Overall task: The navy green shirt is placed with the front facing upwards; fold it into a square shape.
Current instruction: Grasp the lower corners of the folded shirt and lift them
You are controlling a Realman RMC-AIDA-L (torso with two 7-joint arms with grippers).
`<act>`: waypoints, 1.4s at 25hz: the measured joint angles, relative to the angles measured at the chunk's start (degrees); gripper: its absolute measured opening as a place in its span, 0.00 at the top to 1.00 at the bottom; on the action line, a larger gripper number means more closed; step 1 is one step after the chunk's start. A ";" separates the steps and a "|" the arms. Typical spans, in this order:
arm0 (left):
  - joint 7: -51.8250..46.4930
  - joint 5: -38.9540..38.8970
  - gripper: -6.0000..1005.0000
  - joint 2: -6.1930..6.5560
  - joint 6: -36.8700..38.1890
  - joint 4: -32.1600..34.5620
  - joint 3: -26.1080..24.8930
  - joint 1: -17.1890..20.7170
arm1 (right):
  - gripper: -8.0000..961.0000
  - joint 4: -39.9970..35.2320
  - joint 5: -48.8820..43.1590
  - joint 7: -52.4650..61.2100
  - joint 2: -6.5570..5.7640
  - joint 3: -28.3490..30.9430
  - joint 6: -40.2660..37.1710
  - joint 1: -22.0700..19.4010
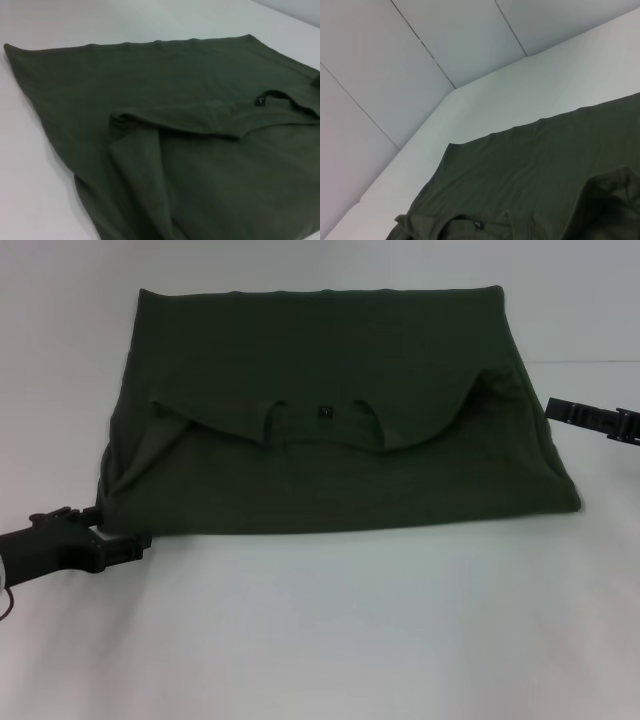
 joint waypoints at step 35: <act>-1.32 0.15 0.29 0.08 -5.40 -1.61 2.43 -0.67 | 0.26 0.08 0.10 -0.24 0.54 0.39 0.39 -0.76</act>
